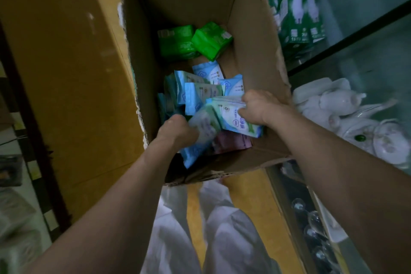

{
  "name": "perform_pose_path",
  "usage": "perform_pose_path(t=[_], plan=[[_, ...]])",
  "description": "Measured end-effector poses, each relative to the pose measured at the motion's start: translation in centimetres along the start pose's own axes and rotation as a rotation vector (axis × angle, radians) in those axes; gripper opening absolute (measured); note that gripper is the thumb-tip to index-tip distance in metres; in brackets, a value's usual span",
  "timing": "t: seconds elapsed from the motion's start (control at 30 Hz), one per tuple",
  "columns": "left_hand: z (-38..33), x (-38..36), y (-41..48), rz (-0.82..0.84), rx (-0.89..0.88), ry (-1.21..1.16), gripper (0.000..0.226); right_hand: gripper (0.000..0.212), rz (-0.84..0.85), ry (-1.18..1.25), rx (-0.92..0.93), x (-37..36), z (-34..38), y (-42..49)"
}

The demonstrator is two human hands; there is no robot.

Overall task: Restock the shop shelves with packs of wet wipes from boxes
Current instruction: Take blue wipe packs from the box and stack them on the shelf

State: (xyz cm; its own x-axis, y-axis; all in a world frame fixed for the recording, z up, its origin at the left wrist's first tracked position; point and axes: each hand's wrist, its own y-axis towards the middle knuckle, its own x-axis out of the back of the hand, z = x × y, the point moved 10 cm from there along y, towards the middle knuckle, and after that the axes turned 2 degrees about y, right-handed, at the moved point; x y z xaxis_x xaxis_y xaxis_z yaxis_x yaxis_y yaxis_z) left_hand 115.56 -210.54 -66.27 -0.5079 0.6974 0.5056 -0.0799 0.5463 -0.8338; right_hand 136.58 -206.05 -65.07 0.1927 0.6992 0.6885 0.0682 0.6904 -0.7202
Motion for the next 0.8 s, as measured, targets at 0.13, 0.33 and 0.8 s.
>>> perform_pose_path(t=[0.13, 0.33, 0.8], plan=[[-0.5, 3.1, -2.3, -0.114, 0.031, -0.225, 0.038, 0.036, -0.196, 0.219, -0.064, 3.8, -0.4, -3.1], [-0.8, 4.2, -7.5, -0.12, 0.061, -0.604, 0.034, 0.02, -0.306, 0.976, -0.09, 6.0, -0.1, -8.4], [-1.8, 7.0, -15.6, -0.14, 0.062, -1.247, 0.006, 0.008, -0.012, 1.569, -0.006, 7.7, 7.1, -15.7]])
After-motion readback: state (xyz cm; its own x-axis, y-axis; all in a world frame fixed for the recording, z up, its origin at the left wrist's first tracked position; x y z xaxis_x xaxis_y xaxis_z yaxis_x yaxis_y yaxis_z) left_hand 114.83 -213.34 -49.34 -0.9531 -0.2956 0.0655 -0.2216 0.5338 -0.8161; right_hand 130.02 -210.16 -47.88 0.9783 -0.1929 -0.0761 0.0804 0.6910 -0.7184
